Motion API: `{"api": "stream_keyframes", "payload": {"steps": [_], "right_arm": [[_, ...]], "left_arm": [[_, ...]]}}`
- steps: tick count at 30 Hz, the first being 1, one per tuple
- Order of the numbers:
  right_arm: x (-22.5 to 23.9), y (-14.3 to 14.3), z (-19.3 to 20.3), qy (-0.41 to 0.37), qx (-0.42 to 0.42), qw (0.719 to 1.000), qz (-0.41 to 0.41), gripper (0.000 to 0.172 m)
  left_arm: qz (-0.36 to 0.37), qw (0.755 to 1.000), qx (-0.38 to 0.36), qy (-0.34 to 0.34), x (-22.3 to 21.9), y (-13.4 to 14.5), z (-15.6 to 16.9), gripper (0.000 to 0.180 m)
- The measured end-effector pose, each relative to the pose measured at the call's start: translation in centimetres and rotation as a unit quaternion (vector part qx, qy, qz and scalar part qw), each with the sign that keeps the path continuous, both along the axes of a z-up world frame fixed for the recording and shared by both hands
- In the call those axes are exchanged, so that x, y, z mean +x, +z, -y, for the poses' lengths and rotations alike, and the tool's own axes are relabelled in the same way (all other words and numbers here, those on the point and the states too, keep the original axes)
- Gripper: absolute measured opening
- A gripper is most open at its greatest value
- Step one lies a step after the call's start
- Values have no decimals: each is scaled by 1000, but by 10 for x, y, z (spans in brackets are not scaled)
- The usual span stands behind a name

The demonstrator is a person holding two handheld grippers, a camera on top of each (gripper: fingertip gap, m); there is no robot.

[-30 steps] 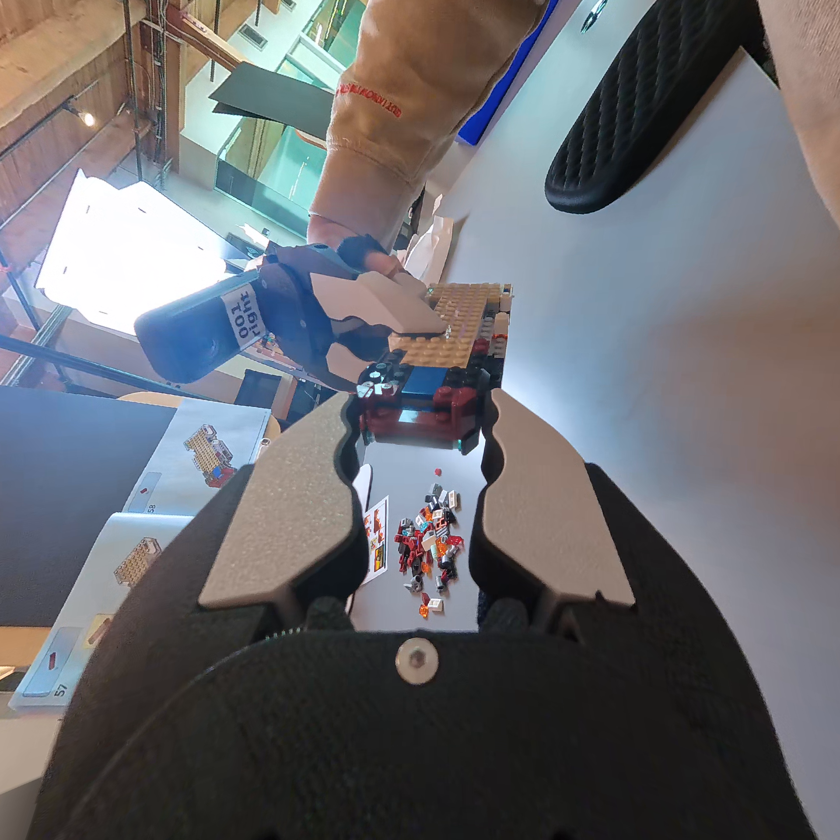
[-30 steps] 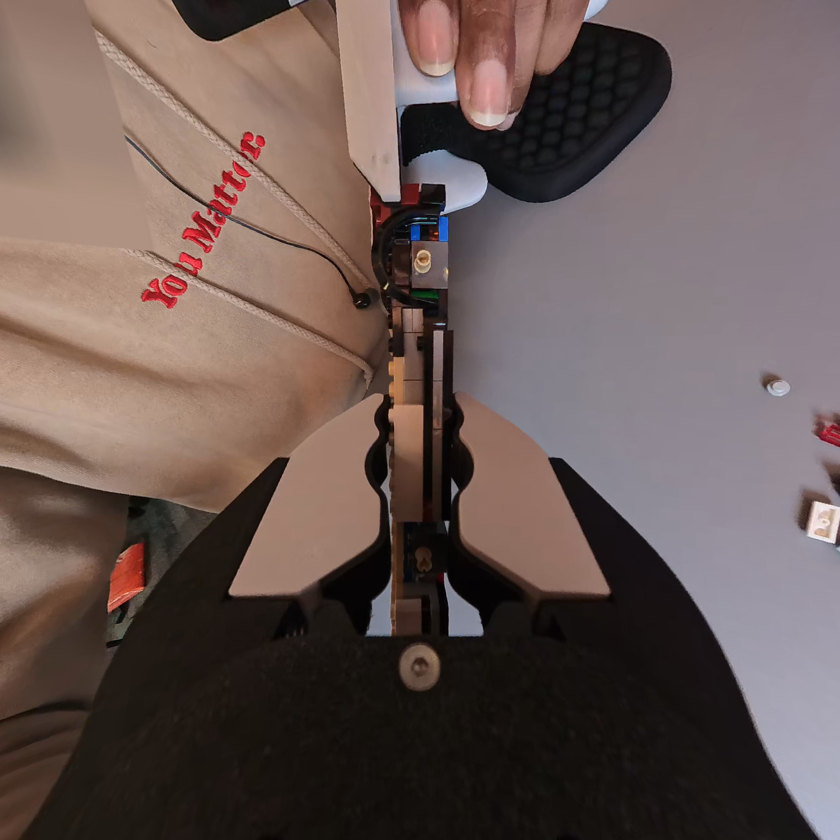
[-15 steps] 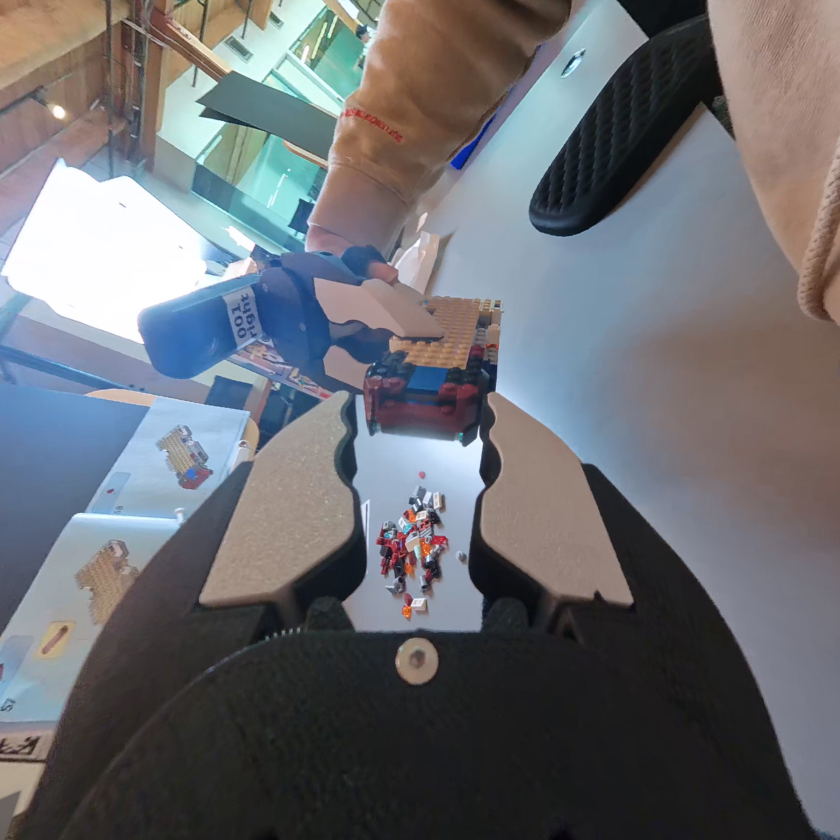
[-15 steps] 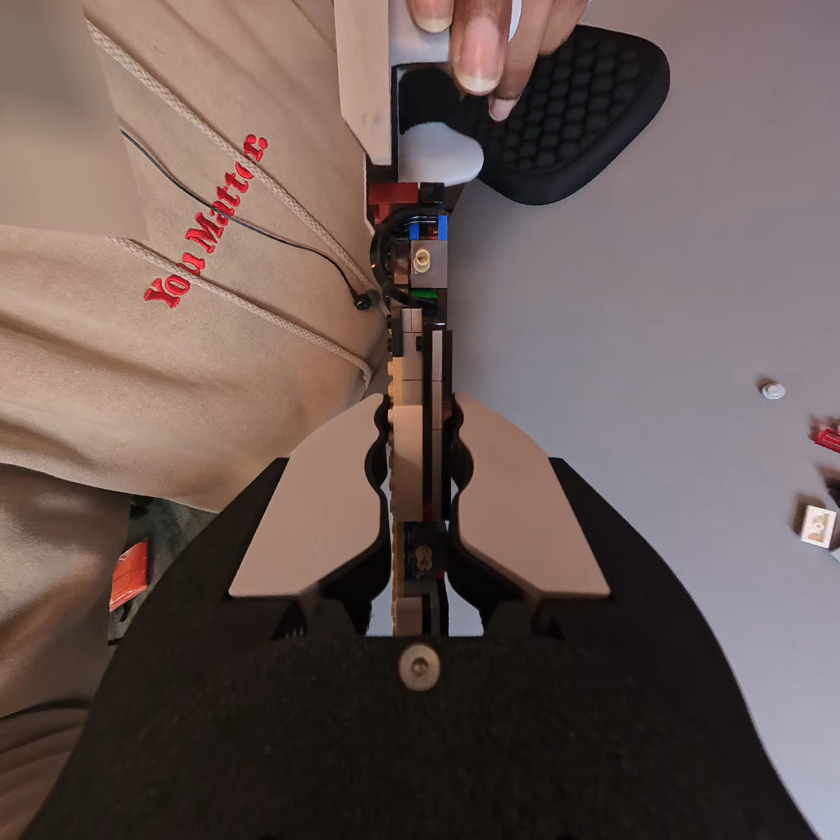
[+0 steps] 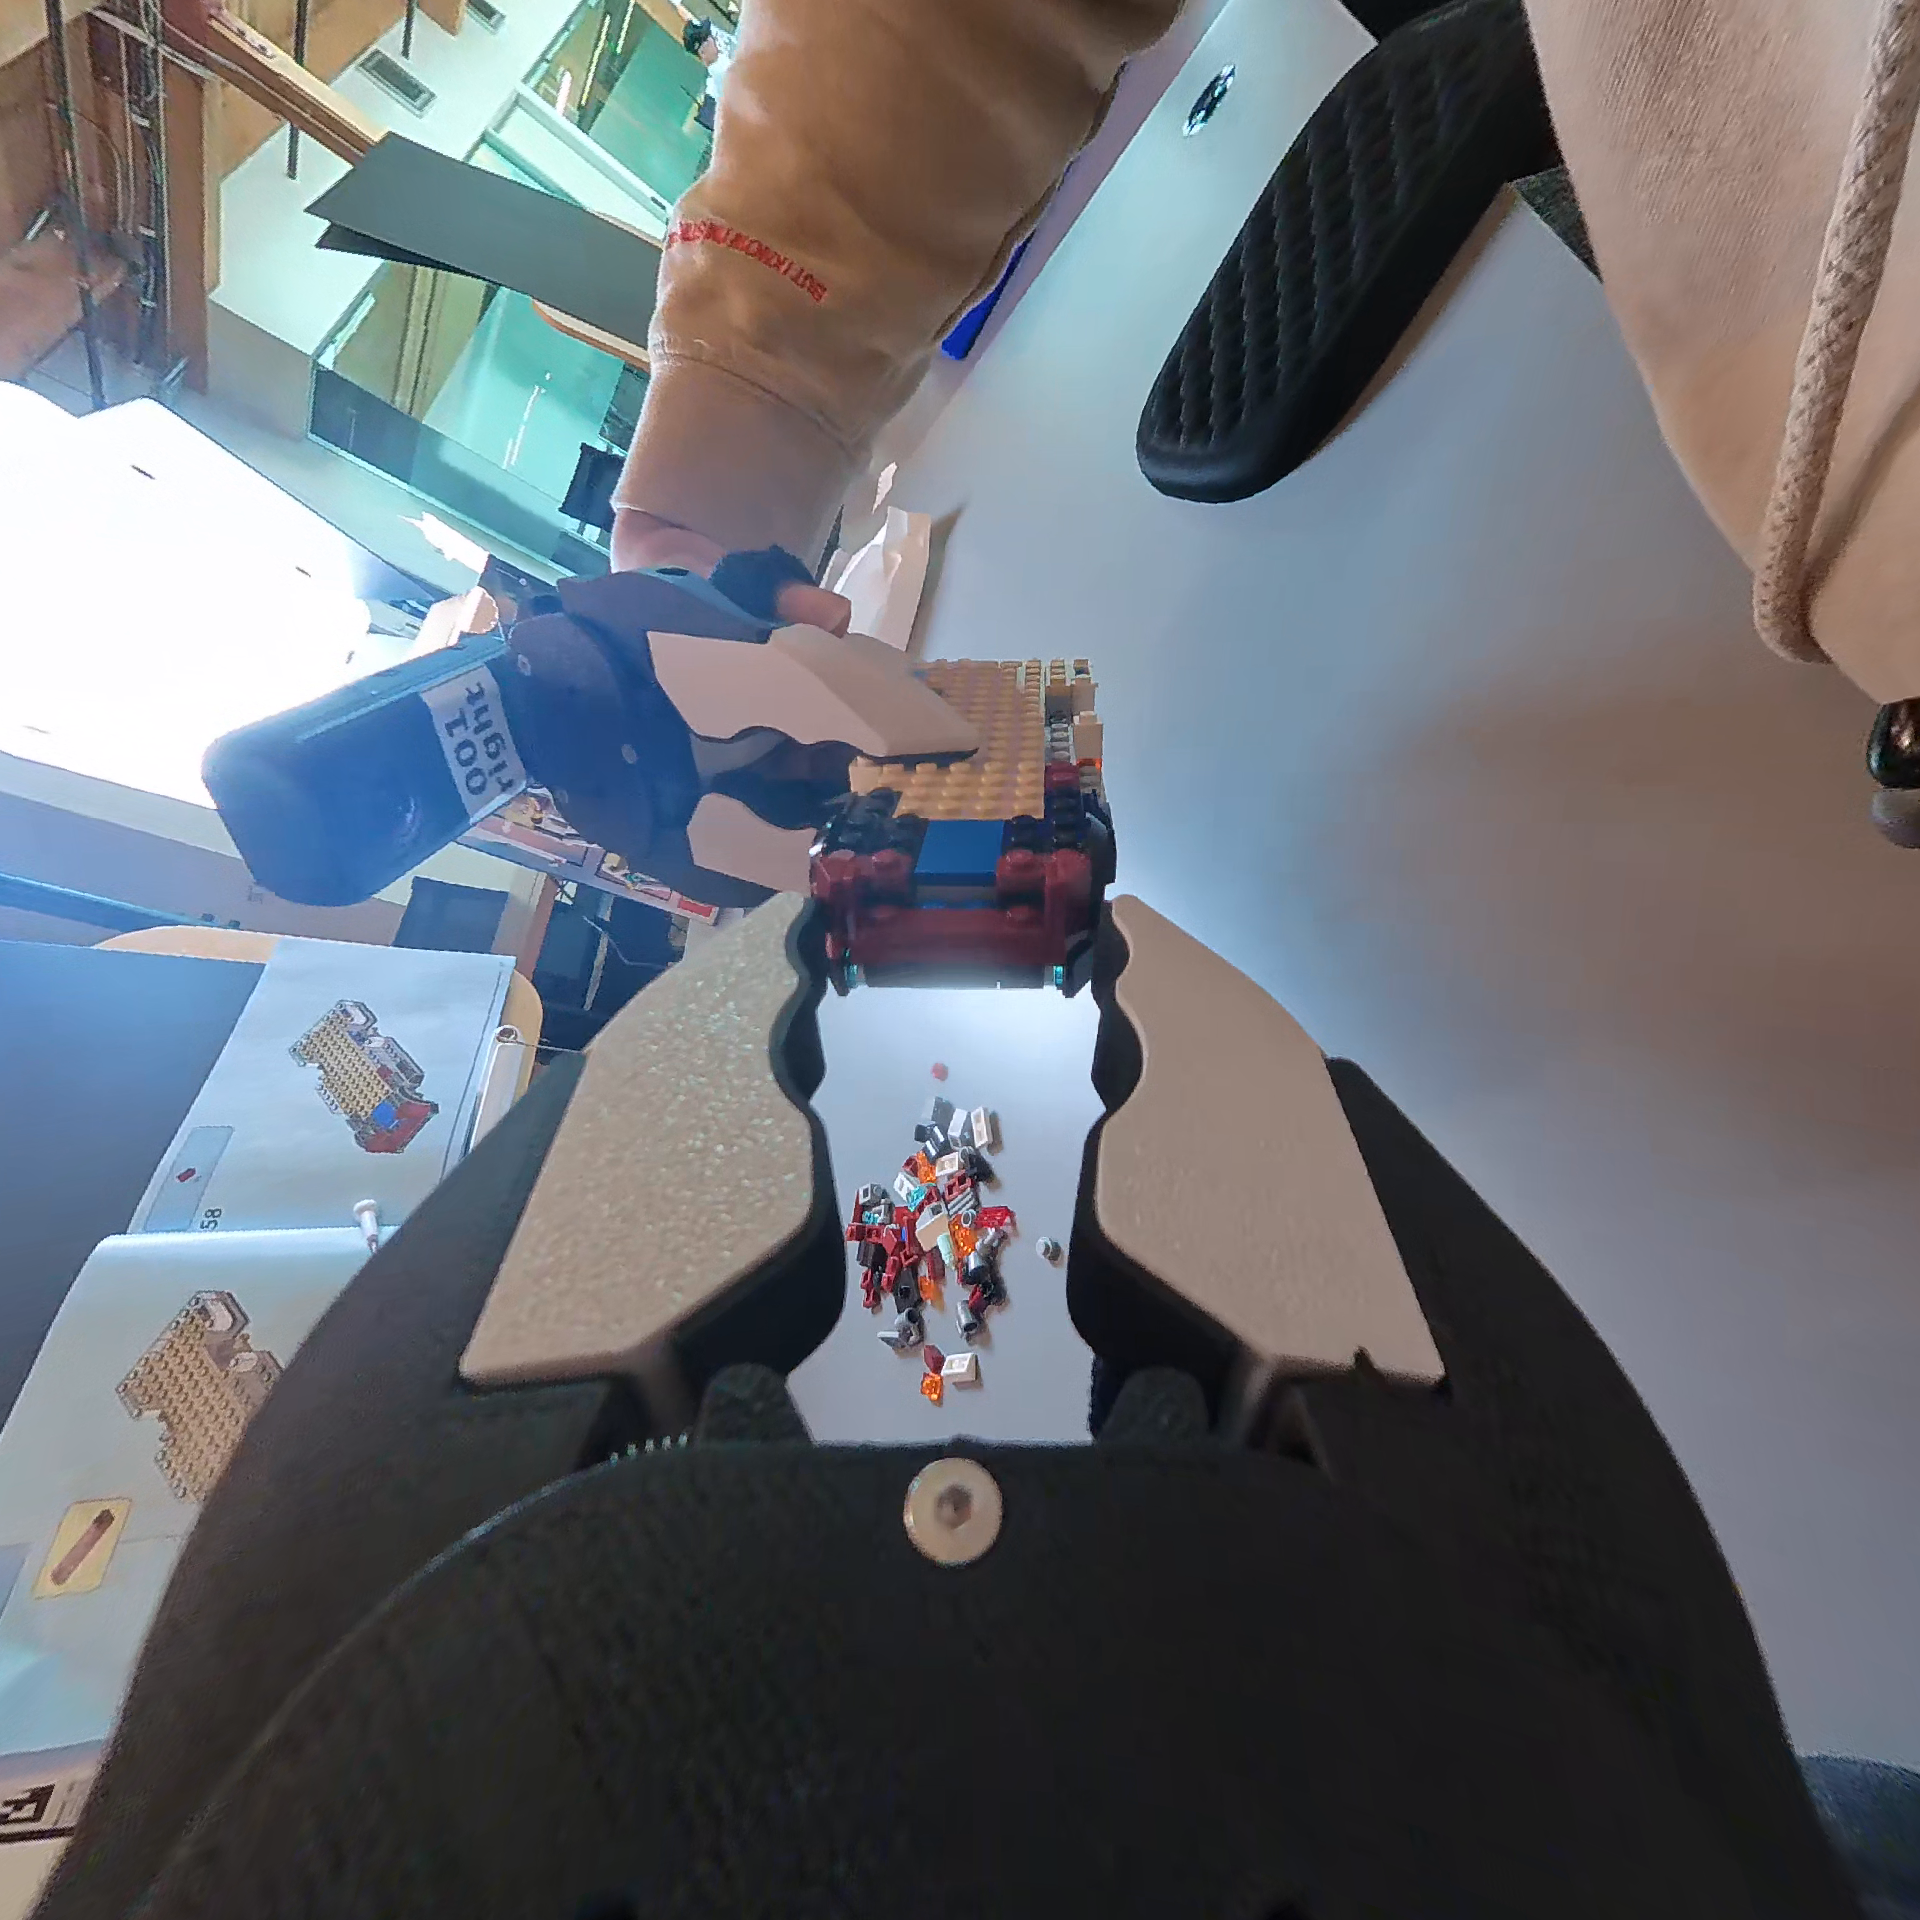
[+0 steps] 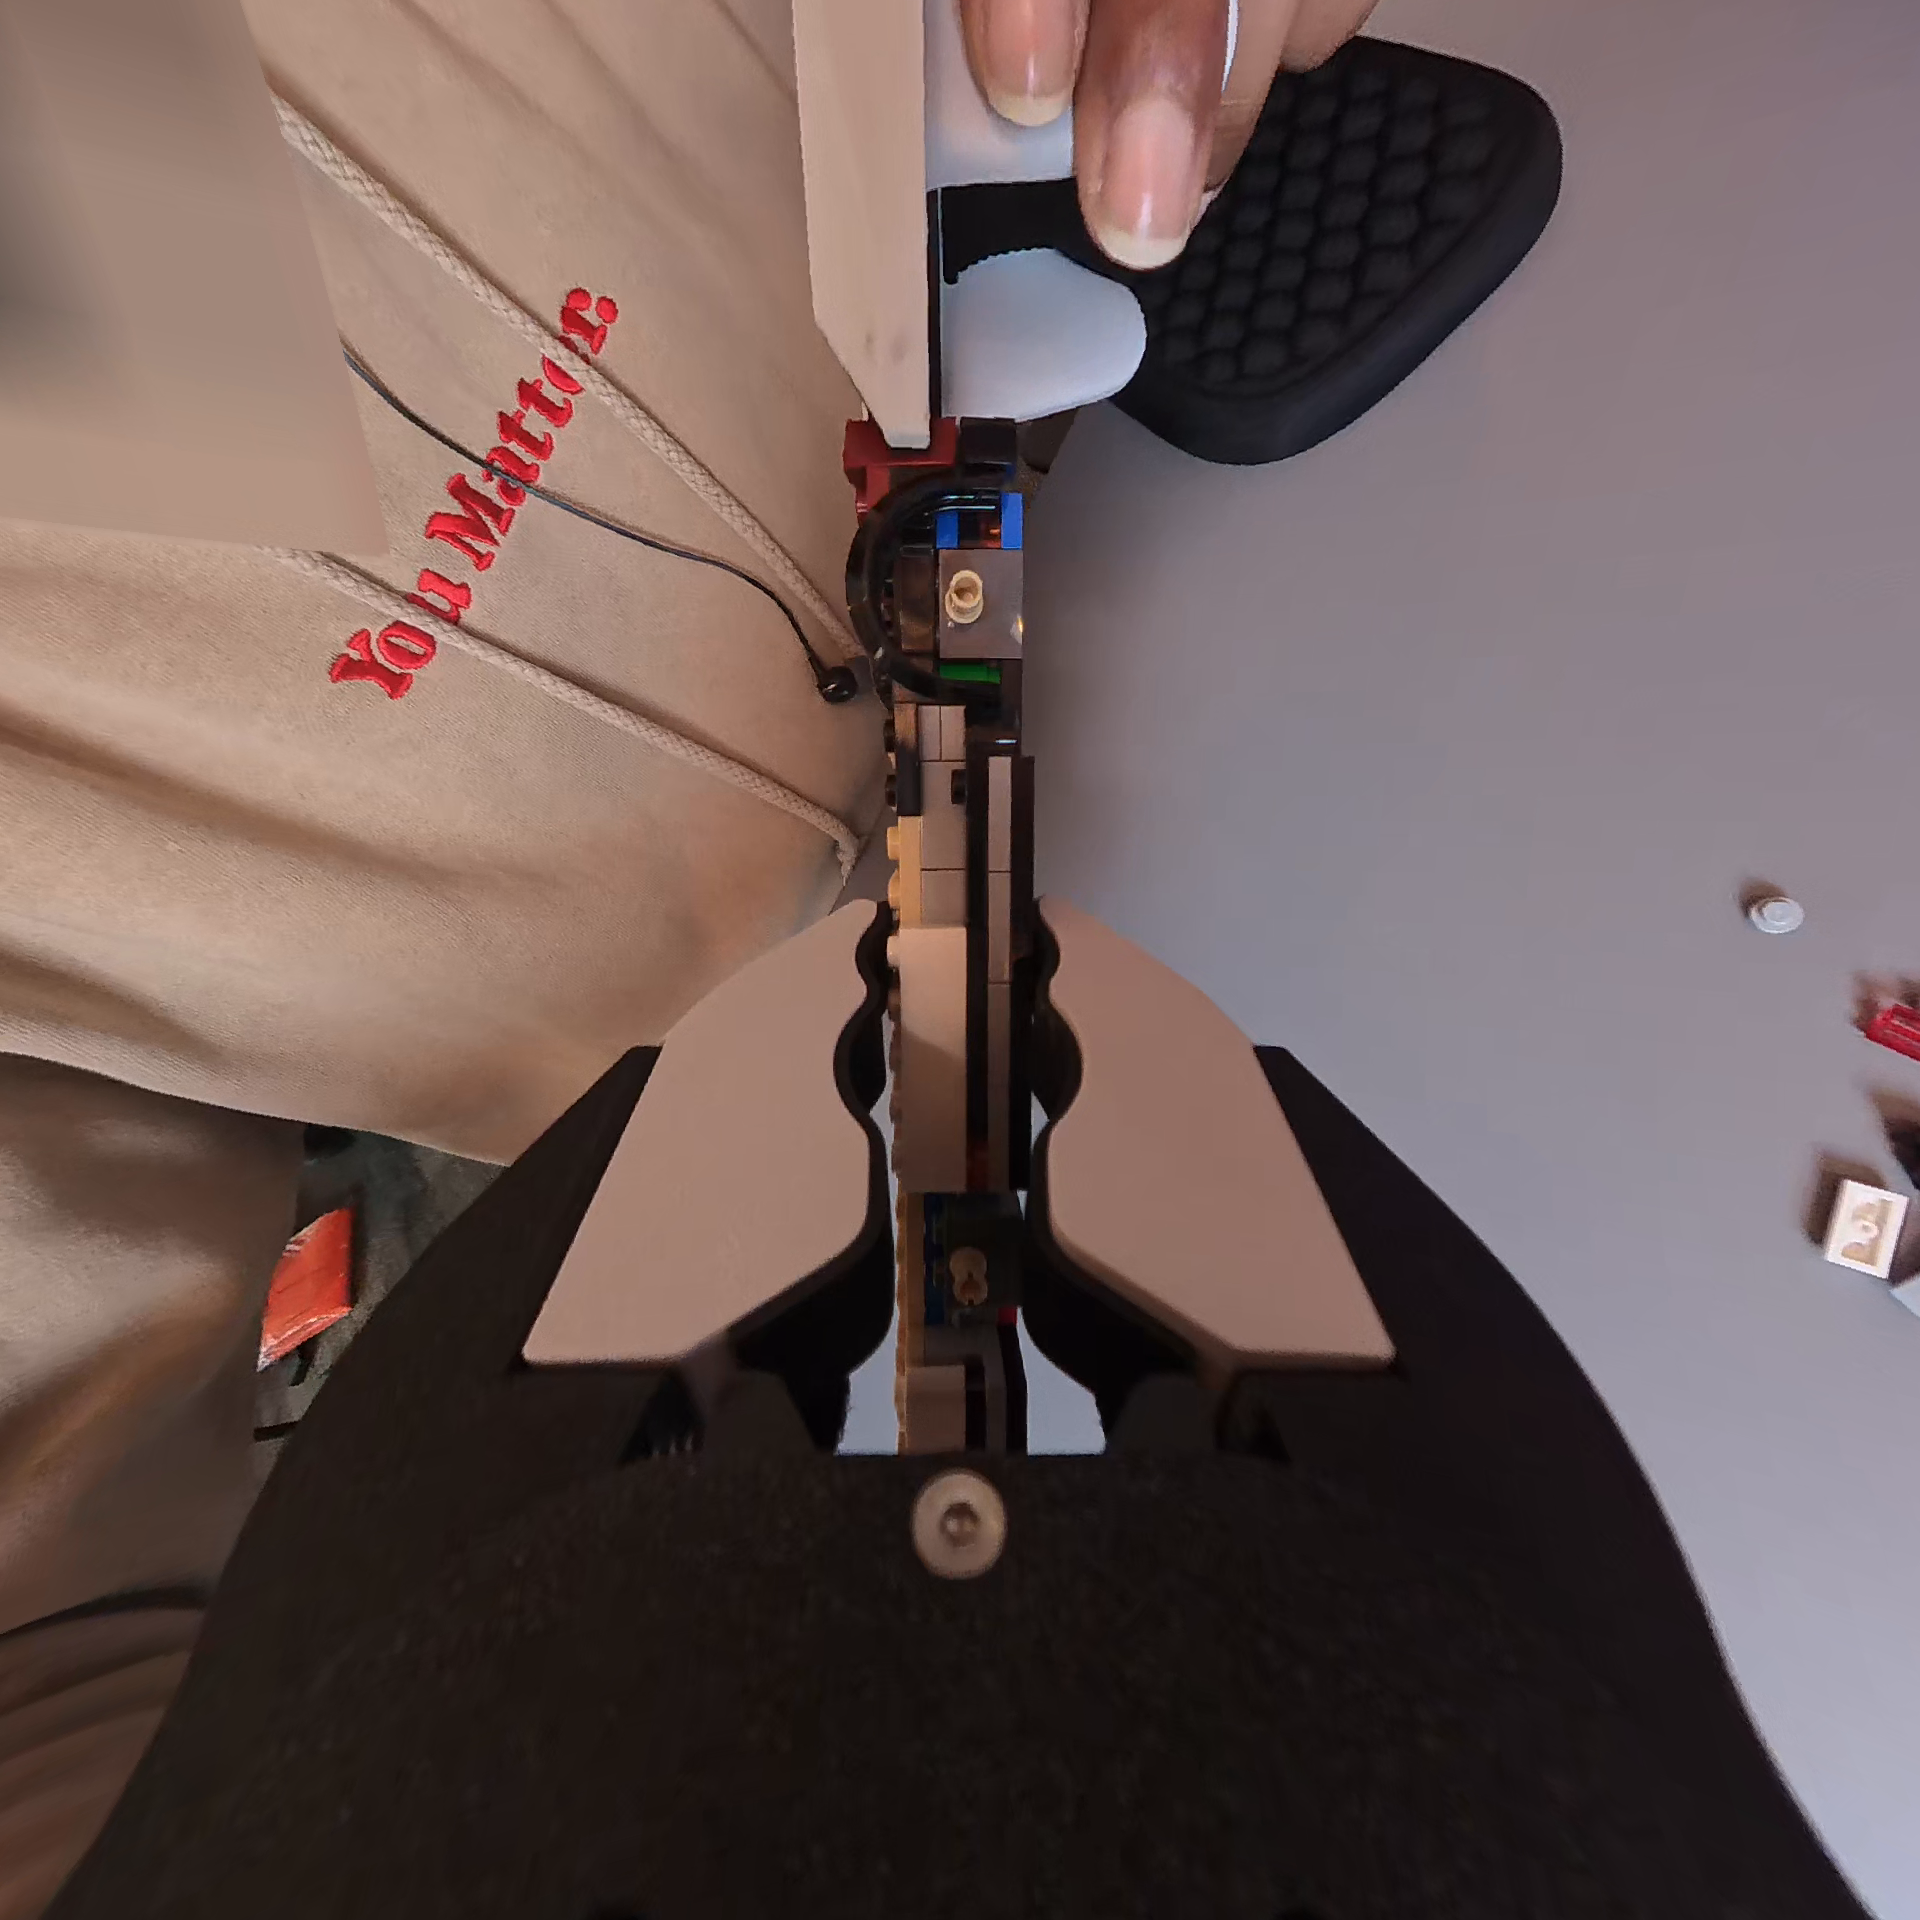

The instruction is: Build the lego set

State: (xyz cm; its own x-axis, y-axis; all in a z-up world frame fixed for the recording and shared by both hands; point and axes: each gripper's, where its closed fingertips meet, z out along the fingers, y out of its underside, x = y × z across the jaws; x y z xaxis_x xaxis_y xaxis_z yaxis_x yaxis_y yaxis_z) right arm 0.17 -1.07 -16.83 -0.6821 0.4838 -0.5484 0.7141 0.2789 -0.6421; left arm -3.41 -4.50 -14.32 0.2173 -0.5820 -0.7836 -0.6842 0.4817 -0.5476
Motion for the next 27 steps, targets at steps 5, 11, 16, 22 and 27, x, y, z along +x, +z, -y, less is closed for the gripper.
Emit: {"api": "stream_keyframes", "payload": {"steps": [5, 11, 16, 22, 27], "right_arm": [[-1, 1, -2, 3, 0, 1000, 2, 23], [0, 0, -1, 8, 0, 1000, 7, 23], [3, -1, 1, 10, 0, 1000, 11, 23], [7, -3, 2, 9, 4, 1000, 9, 23], [9, -5, 3, 8, 1, 1000, 14, 23]], "left_arm": [[6, 1000, -2, 0, 0, 0, 0, 48], [7, 1000, -7, -2, 0, 0, 1, 47], [6, 1000, -12, -6, 3, 0, 3, 47], [2, 1000, -10, -8, 7, -2, 4, 46], [4, 1000, -18, -7, 8, -4, 5, 46]]}}
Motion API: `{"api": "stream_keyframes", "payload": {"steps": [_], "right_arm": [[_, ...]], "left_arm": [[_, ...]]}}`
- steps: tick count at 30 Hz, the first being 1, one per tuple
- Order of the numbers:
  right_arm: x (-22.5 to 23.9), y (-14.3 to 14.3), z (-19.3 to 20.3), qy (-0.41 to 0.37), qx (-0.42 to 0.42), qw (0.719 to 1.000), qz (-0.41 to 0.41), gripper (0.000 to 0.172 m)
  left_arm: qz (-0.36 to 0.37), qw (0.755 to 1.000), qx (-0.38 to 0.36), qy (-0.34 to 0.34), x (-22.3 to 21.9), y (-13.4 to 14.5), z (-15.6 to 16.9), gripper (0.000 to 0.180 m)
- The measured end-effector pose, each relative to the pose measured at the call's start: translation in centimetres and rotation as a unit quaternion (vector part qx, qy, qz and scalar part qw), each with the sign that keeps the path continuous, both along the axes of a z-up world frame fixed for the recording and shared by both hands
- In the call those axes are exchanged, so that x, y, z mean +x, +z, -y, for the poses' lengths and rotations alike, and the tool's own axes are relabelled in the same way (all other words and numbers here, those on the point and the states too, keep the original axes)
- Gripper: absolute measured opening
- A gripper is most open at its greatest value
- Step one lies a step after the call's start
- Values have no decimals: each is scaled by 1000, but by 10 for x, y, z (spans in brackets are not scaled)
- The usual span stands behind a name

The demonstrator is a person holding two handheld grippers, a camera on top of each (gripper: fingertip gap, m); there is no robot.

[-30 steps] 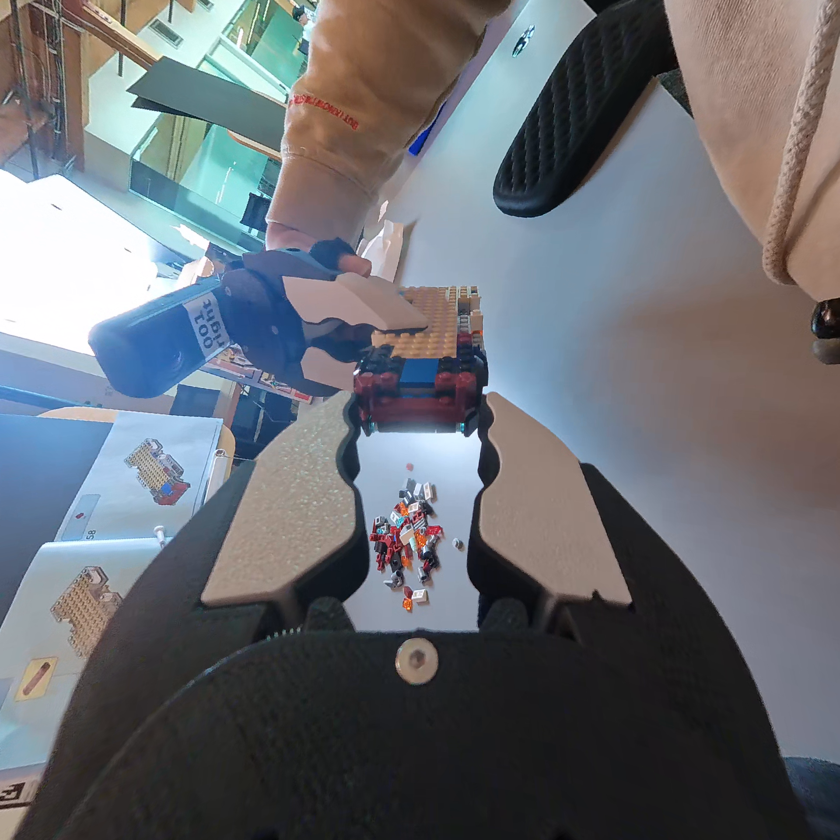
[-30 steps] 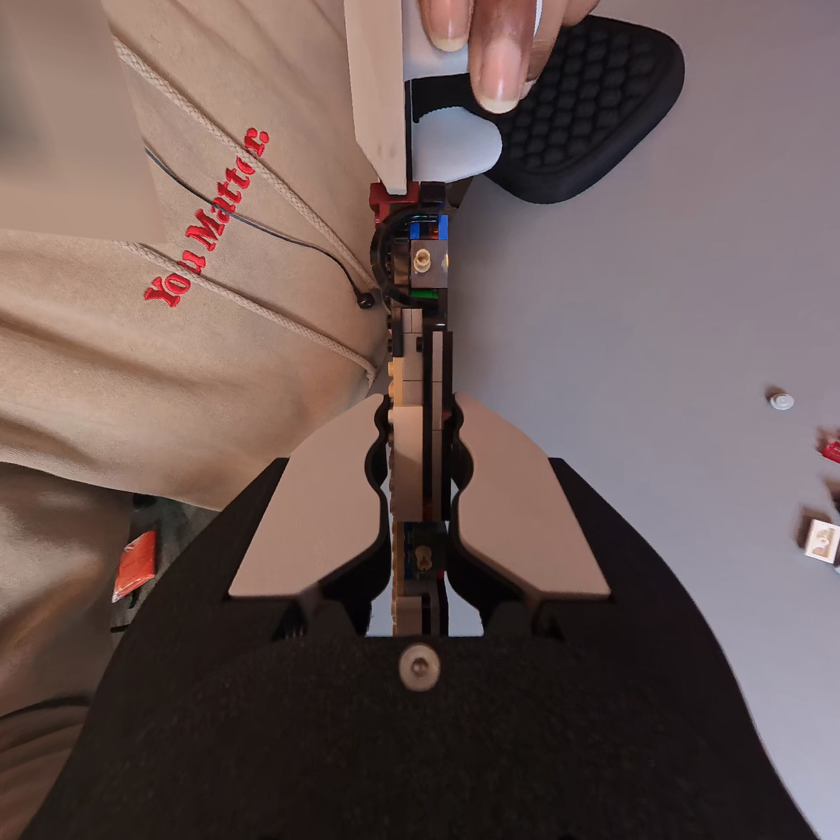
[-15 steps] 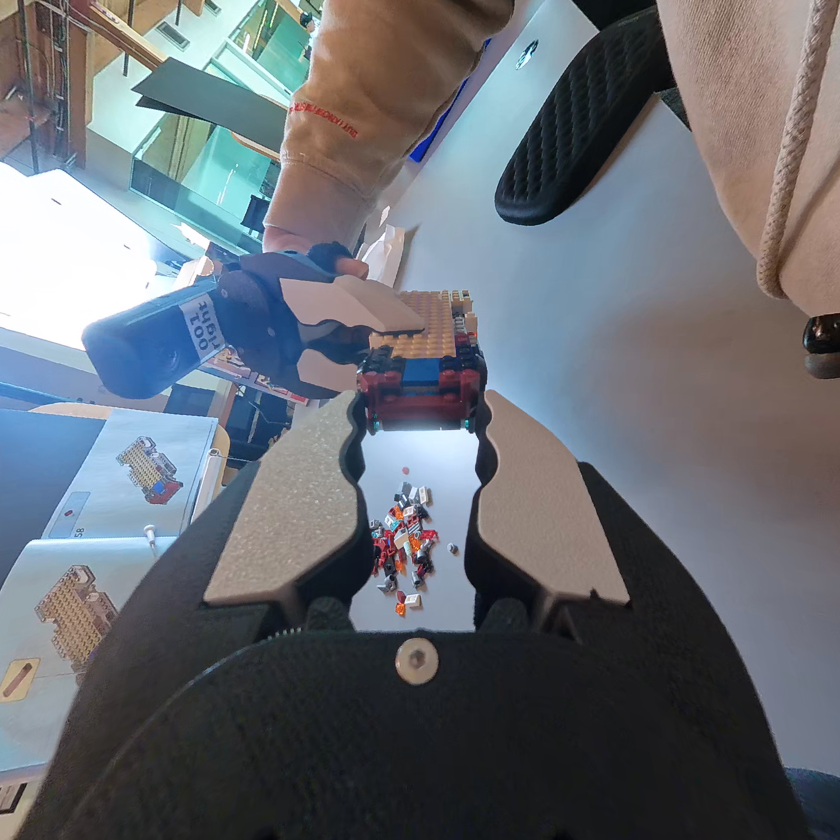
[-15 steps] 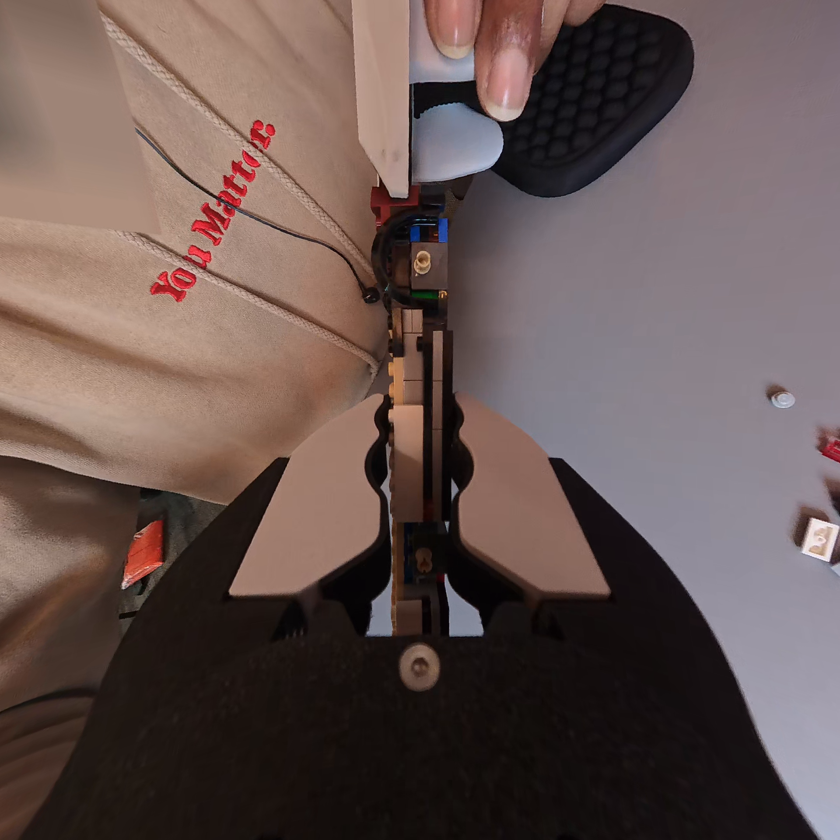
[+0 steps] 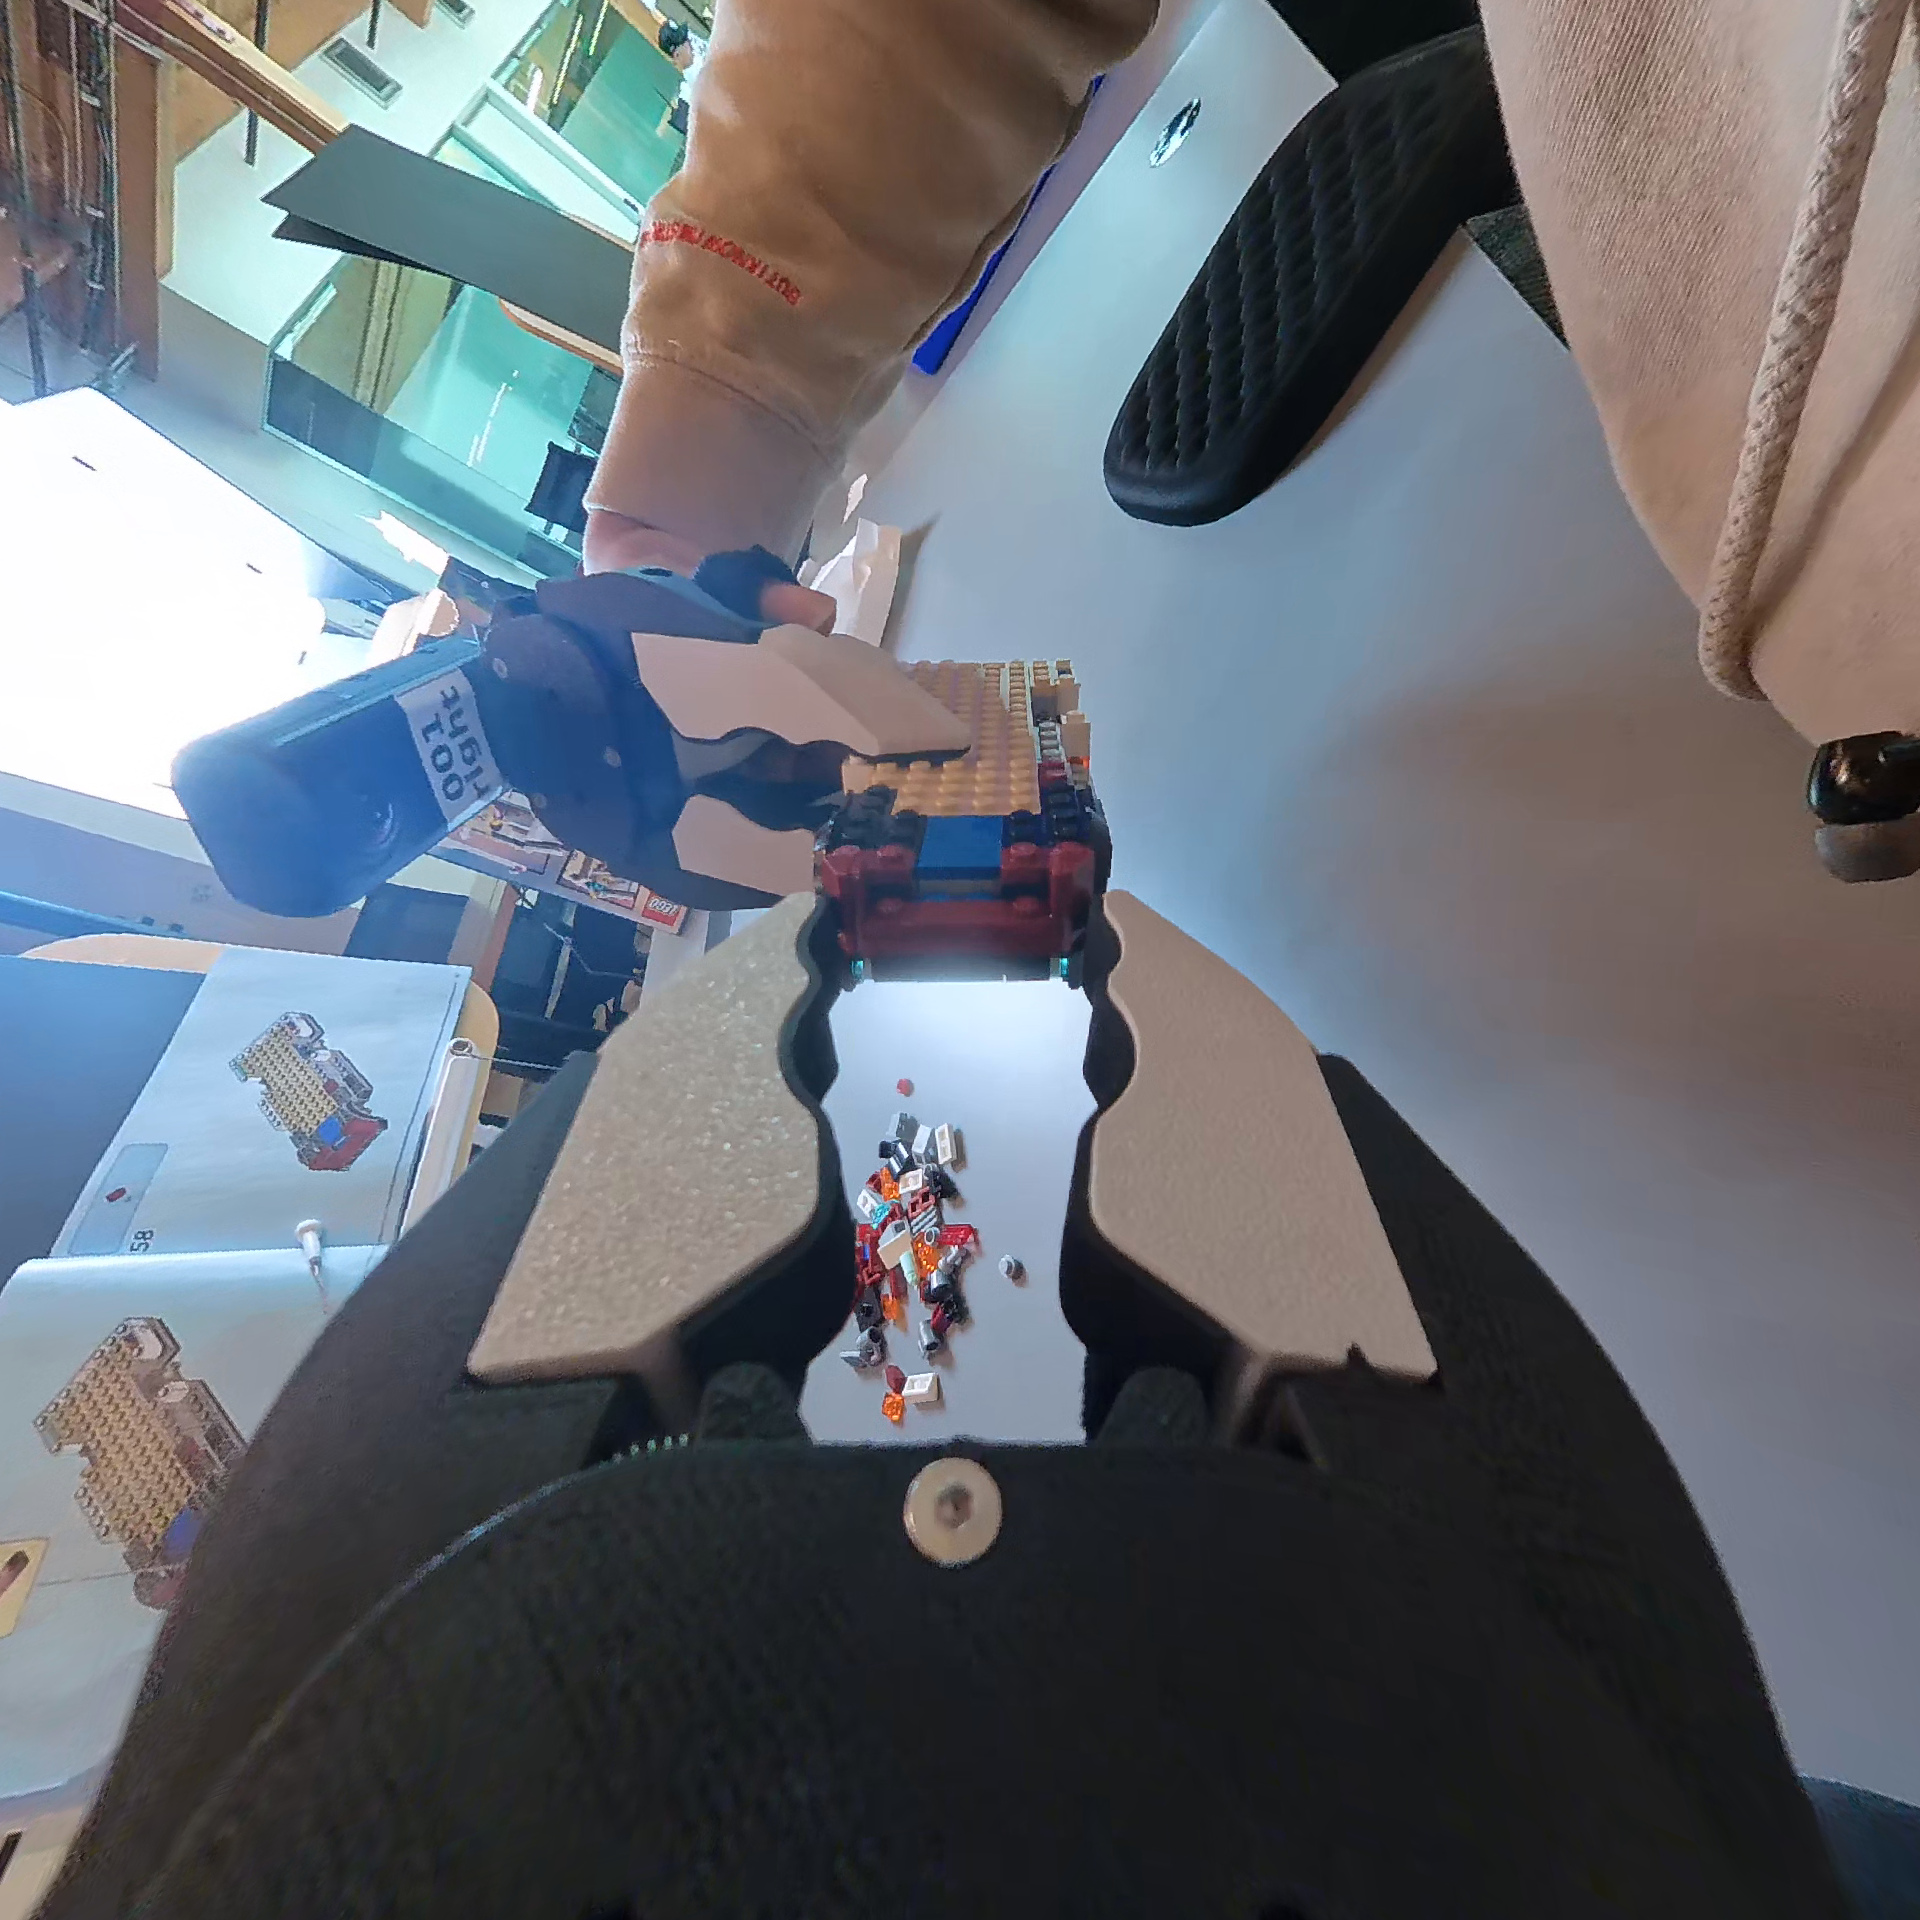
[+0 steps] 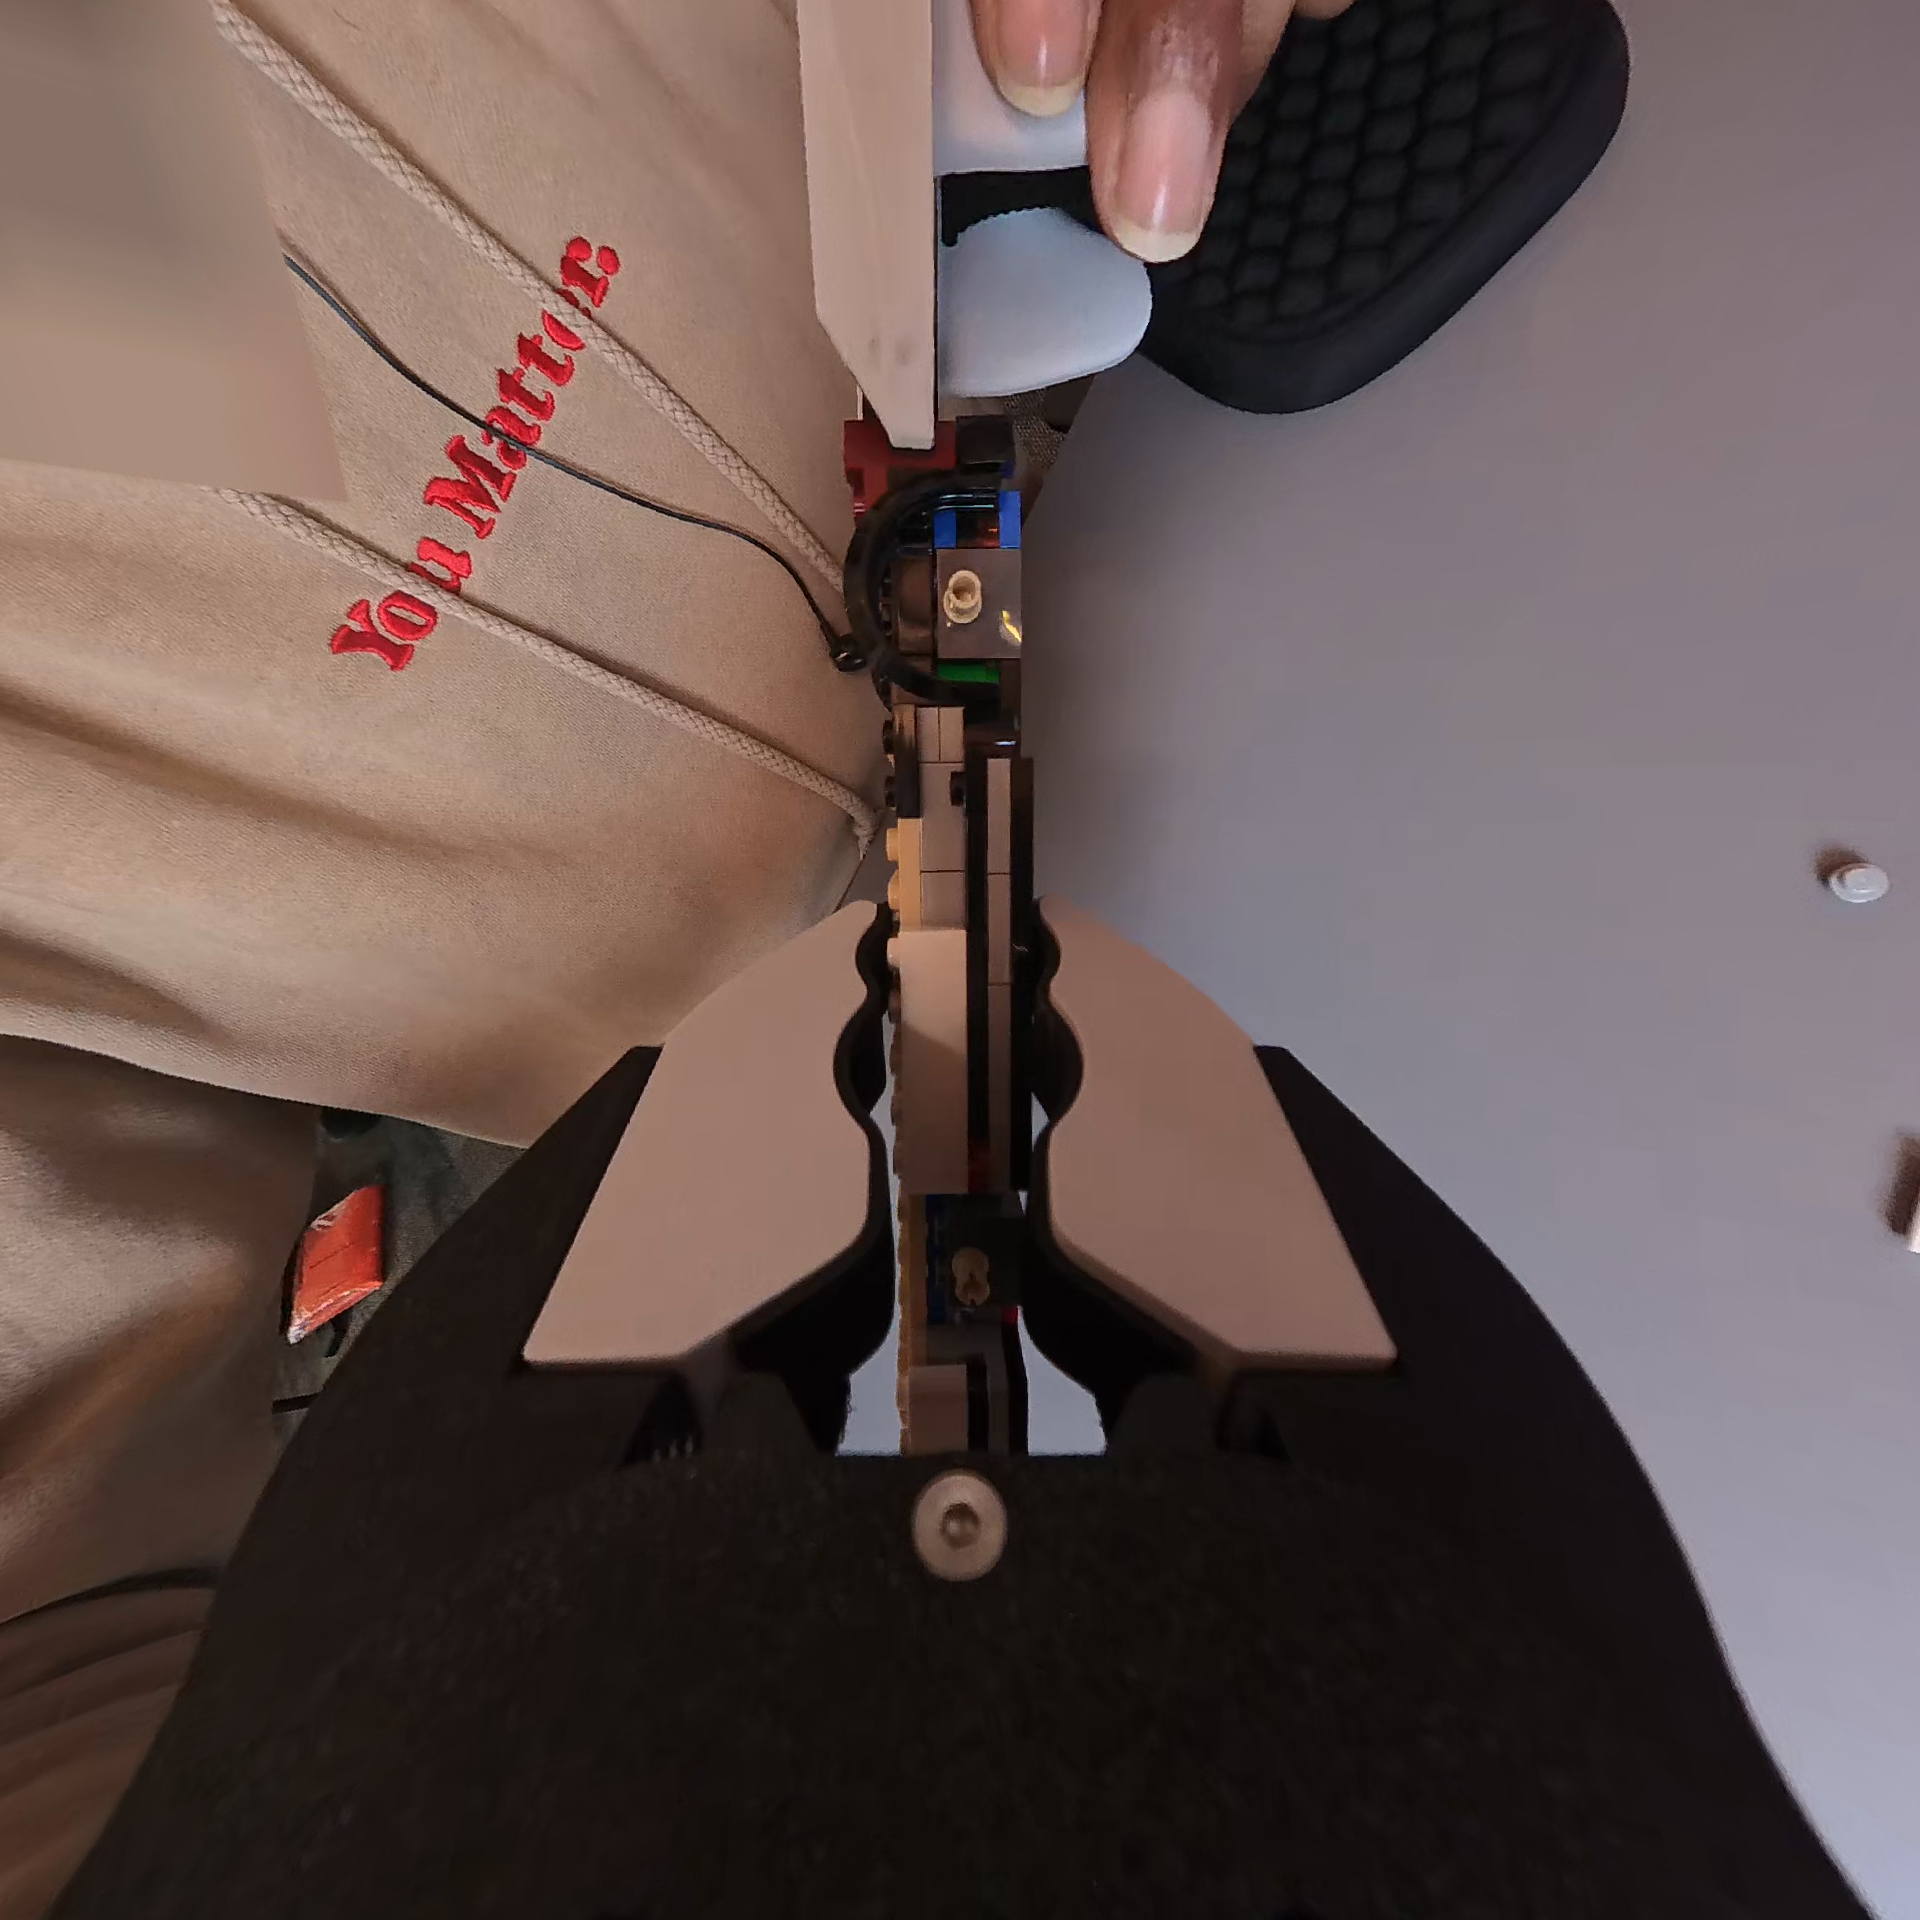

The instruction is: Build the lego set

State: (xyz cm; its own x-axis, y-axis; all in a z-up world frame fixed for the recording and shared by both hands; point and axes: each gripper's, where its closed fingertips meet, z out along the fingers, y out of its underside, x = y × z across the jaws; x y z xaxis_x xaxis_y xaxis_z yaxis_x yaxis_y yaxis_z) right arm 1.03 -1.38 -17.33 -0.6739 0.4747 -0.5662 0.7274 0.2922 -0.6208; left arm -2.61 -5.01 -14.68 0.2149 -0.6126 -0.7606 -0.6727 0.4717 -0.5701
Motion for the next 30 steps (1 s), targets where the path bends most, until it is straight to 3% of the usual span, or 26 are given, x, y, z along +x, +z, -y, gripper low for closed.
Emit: {"api": "stream_keyframes", "payload": {"steps": [9, 13, 20, 23, 25, 27, 29, 30], "right_arm": [[-3, -2, -3, -7, -8, 1000, 1, 23], [-5, 1, -8, -15, -11, 1000, -4, 23], [-5, -8, -10, -8, -10, 1000, 14, 23], [-8, -13, -17, -26, -20, 999, 17, 23], [-7, -20, -29, -43, -1, 999, 14, 23], [-5, -27, -37, -52, 2, 999, 14, 23], [-7, -33, -38, -53, -2, 998, 18, 23], [-10, -36, -38, -50, 2, 999, 17, 23]], "left_arm": [[12, 1000, 2, 3, -3, -2, -2, 46], [10, 999, 41, 14, -7, -1, -7, 46], [18, 1000, 19, 7, -9, -7, -10, 44], [63, 998, -10, 26, -15, -12, -17, 43], [156, 984, -83, 33, -22, -13, -23, 46], [266, 939, -214, 42, -25, -17, -32, 57], [314, 893, -322, 31, -20, -23, -37, 71], [316, 886, -337, 38, -19, -26, -42, 71]]}}
